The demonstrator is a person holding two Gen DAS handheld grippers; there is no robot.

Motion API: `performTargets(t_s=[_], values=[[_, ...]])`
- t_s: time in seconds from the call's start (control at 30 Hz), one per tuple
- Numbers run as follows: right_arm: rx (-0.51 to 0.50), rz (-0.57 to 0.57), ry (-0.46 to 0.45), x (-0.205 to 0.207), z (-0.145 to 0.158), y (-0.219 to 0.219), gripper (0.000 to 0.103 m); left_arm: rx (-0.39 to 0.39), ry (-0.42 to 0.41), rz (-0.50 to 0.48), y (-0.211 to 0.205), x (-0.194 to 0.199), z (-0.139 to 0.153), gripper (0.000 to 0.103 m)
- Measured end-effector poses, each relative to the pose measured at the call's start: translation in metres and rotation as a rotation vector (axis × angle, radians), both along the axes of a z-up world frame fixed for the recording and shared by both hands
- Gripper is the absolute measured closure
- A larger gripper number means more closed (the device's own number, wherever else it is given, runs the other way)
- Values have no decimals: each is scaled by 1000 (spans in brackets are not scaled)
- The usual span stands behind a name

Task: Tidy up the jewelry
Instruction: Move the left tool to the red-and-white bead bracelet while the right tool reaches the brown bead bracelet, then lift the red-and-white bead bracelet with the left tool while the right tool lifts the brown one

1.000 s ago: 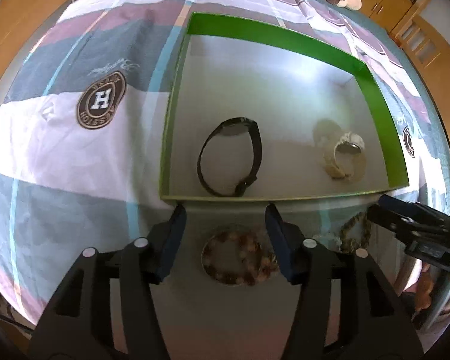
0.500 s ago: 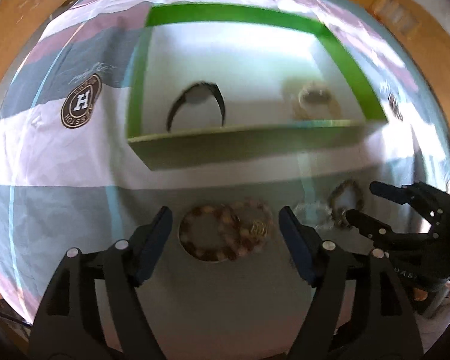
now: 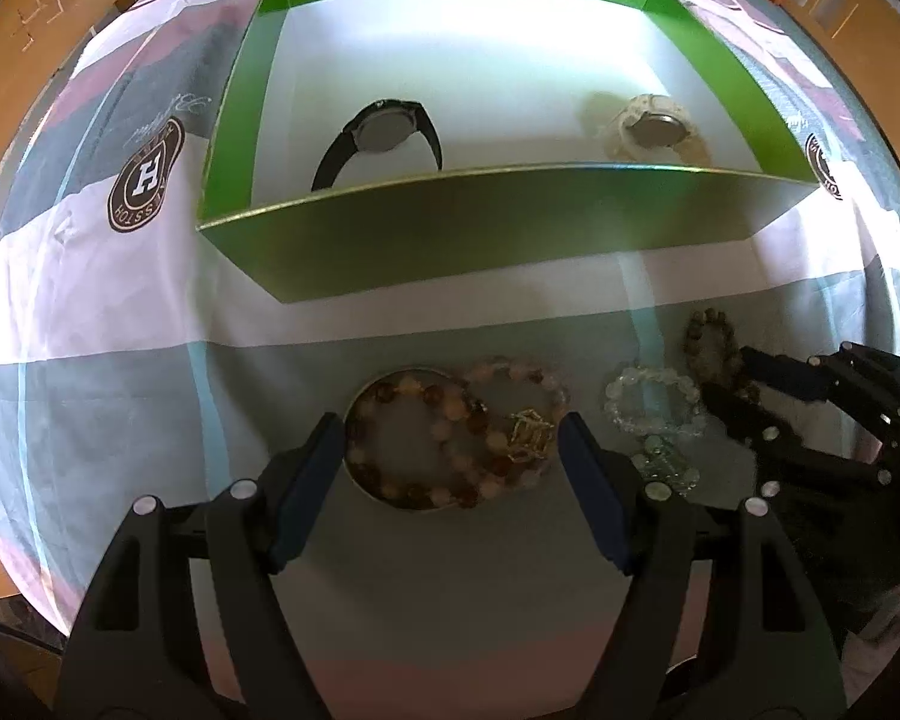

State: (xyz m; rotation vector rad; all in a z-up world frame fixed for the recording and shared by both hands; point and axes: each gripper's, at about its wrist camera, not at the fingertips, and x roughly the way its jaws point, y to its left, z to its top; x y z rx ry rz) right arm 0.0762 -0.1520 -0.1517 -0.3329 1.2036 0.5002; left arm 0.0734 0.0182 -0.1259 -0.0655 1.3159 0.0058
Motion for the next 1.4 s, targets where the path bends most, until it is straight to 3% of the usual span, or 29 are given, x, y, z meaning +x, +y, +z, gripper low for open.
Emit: performTargets(t_s=[0.1, 0.27, 0.43, 0.53, 0.77, 0.87, 1.4], values=[[18, -1, -14, 1, 5, 1, 84, 3, 4, 1, 1, 0, -2, 28], [32, -15, -20, 3, 10, 1, 87, -12, 7, -4, -3, 4, -5, 39], [32, -24, -20, 10, 11, 4, 87, -45, -9, -23, -6, 5, -2, 75], [32, -37, -24, 6, 9, -5, 87, -45, -13, -26, -6, 5, -1, 88], [26, -51, -29, 3, 8, -6, 87, -54, -15, 0, 4, 4, 0, 90], [39, -58, -34, 4, 8, -8, 87, -60, -28, 6, 6, 2, 4, 97], [77, -94, -41, 4, 14, -25, 87, -135, -103, -10, 13, -12, 36, 100]])
